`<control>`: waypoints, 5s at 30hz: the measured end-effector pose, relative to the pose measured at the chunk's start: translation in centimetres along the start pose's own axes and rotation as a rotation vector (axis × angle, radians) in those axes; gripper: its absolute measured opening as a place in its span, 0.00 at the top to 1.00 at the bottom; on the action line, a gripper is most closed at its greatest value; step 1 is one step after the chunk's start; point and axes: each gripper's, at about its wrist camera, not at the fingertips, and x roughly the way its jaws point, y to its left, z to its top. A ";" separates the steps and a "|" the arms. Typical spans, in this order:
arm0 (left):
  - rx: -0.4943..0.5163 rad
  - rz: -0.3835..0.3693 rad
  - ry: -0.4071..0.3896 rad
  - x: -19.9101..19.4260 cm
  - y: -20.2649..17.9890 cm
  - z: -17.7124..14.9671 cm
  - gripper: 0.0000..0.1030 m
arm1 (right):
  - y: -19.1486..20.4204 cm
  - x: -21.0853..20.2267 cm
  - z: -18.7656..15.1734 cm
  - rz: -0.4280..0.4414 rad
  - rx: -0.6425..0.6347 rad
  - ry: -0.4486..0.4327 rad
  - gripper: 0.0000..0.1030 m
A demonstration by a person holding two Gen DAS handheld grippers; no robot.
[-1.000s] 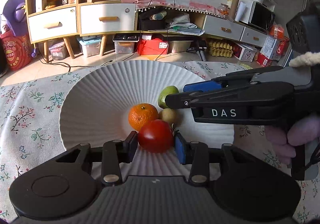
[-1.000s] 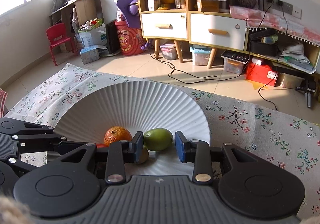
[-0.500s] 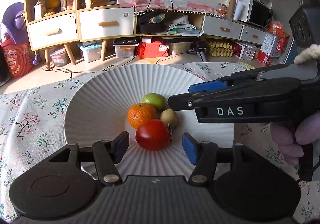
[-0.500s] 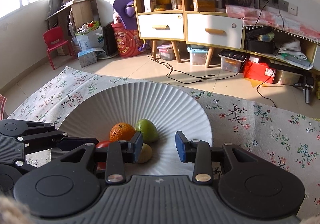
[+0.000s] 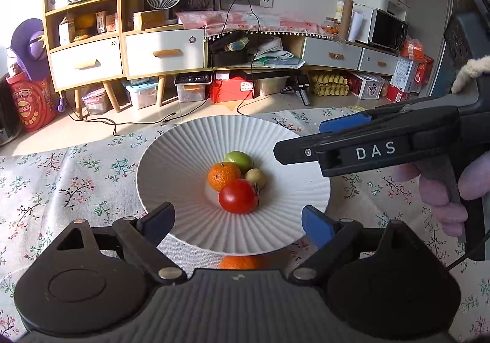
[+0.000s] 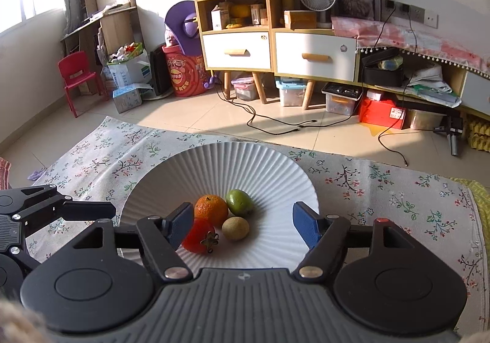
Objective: Organize fruits
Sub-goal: 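Withdraw both open tools from the bowl toward the remaining fruit, then close the left tool on a large green lime while the right tool grasps a tan fruit, then carry the lime and tan fruit over the white bowl and open both tools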
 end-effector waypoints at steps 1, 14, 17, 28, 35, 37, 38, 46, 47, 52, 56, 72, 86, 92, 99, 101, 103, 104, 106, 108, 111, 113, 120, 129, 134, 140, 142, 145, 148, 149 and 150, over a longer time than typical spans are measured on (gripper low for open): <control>0.003 0.000 0.001 -0.4 -0.1 -0.2 0.13 | 0.2 -0.3 -0.1 -0.006 0.003 0.002 0.31; 0.004 0.008 0.033 -3.6 0.9 -2.4 0.04 | 2.8 -2.6 -1.7 -0.071 0.025 0.051 0.13; 0.005 0.019 0.043 -4.2 1.5 -3.1 0.04 | 3.4 -3.1 -2.3 -0.078 0.027 0.061 0.10; -0.033 0.035 0.069 -5.6 3.3 -5.8 0.04 | 4.2 -3.8 -5.0 -0.081 0.085 0.084 0.06; -0.043 0.049 0.046 -6.4 3.9 -8.3 0.04 | 4.9 -4.4 -7.2 -0.083 0.081 0.099 0.05; -0.045 0.050 0.038 -6.7 4.1 -8.8 0.04 | 5.2 -4.5 -7.9 -0.089 0.067 0.098 0.05; -0.047 0.052 0.036 -6.9 4.2 -9.0 0.04 | 5.2 -4.6 -8.2 -0.088 0.063 0.098 0.05; -0.035 0.061 0.036 -7.4 4.8 -10.8 0.04 | 5.7 -5.1 -9.8 -0.083 0.032 0.093 0.05; -0.034 0.061 0.037 -7.3 4.8 -11.0 0.04 | 5.8 -5.2 -9.9 -0.080 0.029 0.091 0.05; -0.021 0.067 0.048 -6.9 4.9 -12.0 0.04 | 6.5 -5.5 -10.8 -0.063 0.001 0.078 0.04; -0.007 0.068 0.047 -6.5 4.9 -12.5 0.04 | 7.1 -5.4 -11.4 -0.048 -0.017 0.082 0.03; 0.005 0.074 0.001 -3.8 4.7 -12.0 0.04 | 9.1 -4.2 -12.8 -0.013 -0.091 0.072 0.10; -0.025 0.016 -0.043 -2.9 4.2 -10.4 0.40 | 10.0 -4.3 -12.7 0.038 -0.138 0.046 0.50; -0.032 0.003 -0.048 -2.8 4.1 -10.2 0.55 | 10.4 -4.3 -12.7 0.063 -0.153 0.050 0.64; -0.054 0.010 -0.049 -2.9 4.4 -10.1 0.68 | 10.4 -4.2 -12.5 0.071 -0.147 0.051 0.68; -0.068 0.009 -0.049 -3.0 4.5 -10.1 0.68 | 10.5 -4.2 -12.5 0.071 -0.147 0.050 0.70; -0.077 0.016 -0.051 -3.1 4.7 -10.1 0.68 | 10.5 -4.3 -12.5 0.073 -0.150 0.050 0.74; -0.079 0.017 -0.053 -3.2 4.7 -10.1 0.68 | 10.5 -4.3 -12.5 0.074 -0.151 0.050 0.76; -0.080 0.021 -0.055 -3.4 4.8 -10.0 0.69 | 10.5 -4.4 -12.4 0.076 -0.147 0.050 0.76; -0.084 0.021 -0.053 -3.5 4.8 -10.0 0.69 | 10.4 -4.4 -12.4 0.077 -0.141 0.049 0.76; -0.088 0.019 -0.047 -3.7 5.0 -10.0 0.69 | 10.4 -4.5 -12.3 0.079 -0.137 0.049 0.76; -0.090 0.020 -0.043 -3.7 5.1 -9.9 0.69 | 10.5 -4.6 -12.2 0.082 -0.136 0.046 0.76; -0.096 0.022 -0.050 -4.3 5.2 -9.0 0.69 | 10.5 -5.1 -11.3 0.087 -0.131 0.015 0.76; -0.098 0.012 -0.069 -4.8 5.0 -7.3 0.69 | 8.7 -5.1 -8.8 0.028 -0.069 -0.046 0.76; -0.092 0.010 -0.069 -4.6 4.5 -6.3 0.69 | 7.6 -4.4 -7.6 -0.003 -0.044 -0.067 0.76; -0.093 0.002 -0.081 -4.1 3.9 -5.0 0.69 | 6.0 -3.2 -6.2 -0.031 -0.029 -0.078 0.76; -0.084 0.003 -0.096 -4.0 3.5 -4.7 0.69 | 5.6 -2.8 -5.8 -0.038 -0.036 -0.092 0.76; -0.064 0.003 -0.113 -3.7 2.8 -4.2 0.69 | 5.1 -2.4 -5.2 -0.056 -0.041 -0.112 0.76; -0.041 0.011 -0.122 -3.2 2.2 -3.5 0.69 | 4.3 -1.7 -4.5 -0.047 -0.041 -0.116 0.76; -0.042 0.008 -0.121 -3.0 2.0 -3.1 0.69 | 3.9 -1.4 -4.3 -0.036 -0.042 -0.107 0.76; -0.041 0.002 -0.120 -2.7 2.0 -2.8 0.69 | 3.6 -1.2 -4.2 -0.032 -0.037 -0.101 0.76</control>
